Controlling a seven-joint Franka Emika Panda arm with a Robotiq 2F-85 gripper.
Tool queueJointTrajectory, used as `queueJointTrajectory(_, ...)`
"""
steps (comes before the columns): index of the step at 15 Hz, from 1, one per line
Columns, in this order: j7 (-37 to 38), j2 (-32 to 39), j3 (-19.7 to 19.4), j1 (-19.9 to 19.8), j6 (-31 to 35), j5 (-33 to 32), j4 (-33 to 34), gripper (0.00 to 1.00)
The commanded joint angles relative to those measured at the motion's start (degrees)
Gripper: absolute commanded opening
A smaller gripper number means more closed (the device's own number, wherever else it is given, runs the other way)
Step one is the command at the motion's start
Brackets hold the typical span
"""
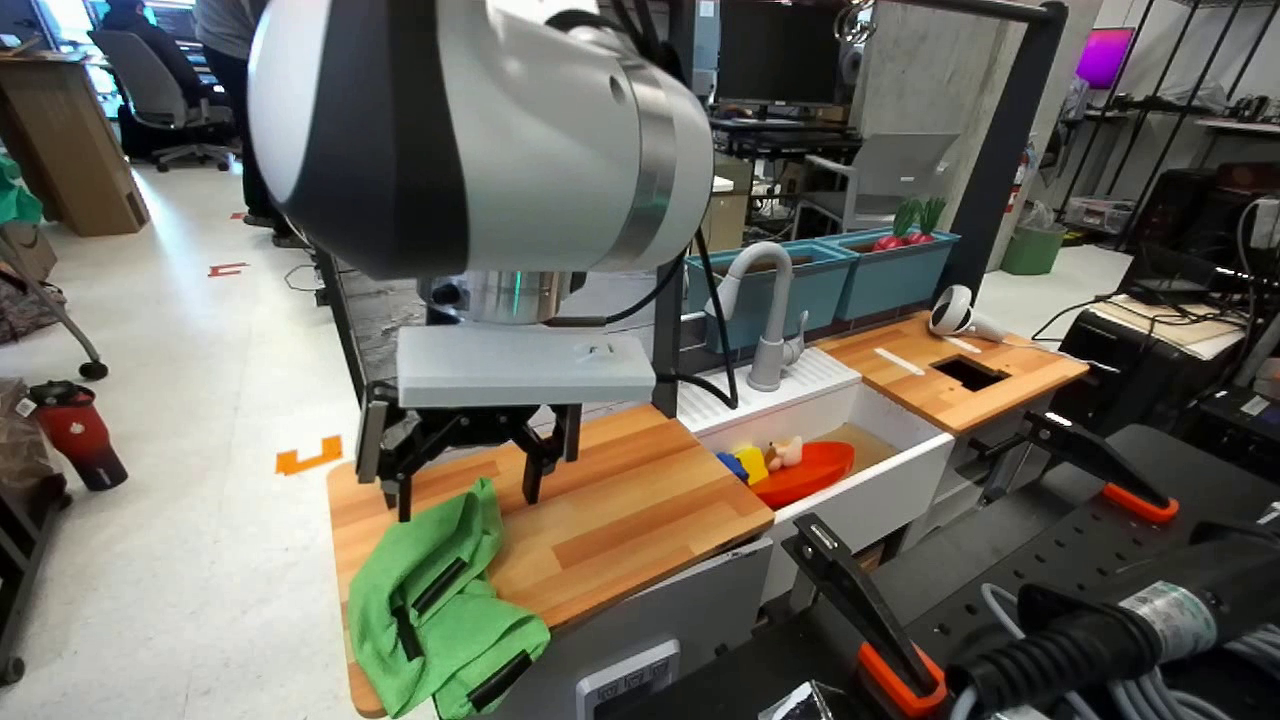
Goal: Move the green cloth
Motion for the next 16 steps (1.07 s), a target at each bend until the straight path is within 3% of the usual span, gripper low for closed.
queueJointTrajectory(1, 2.4, 4.8, -1.9, 2.6, -3.3, -1.6, 6.3, 1.0)
queueJointTrajectory(10, 4.8, 13.2, -3.7, 7.7, -5.0, -3.6, 17.1, 1.0)
queueJointTrajectory(16, 4.4, 17.9, -4.2, 7.8, -5.3, -4.7, 23.7, 1.0)
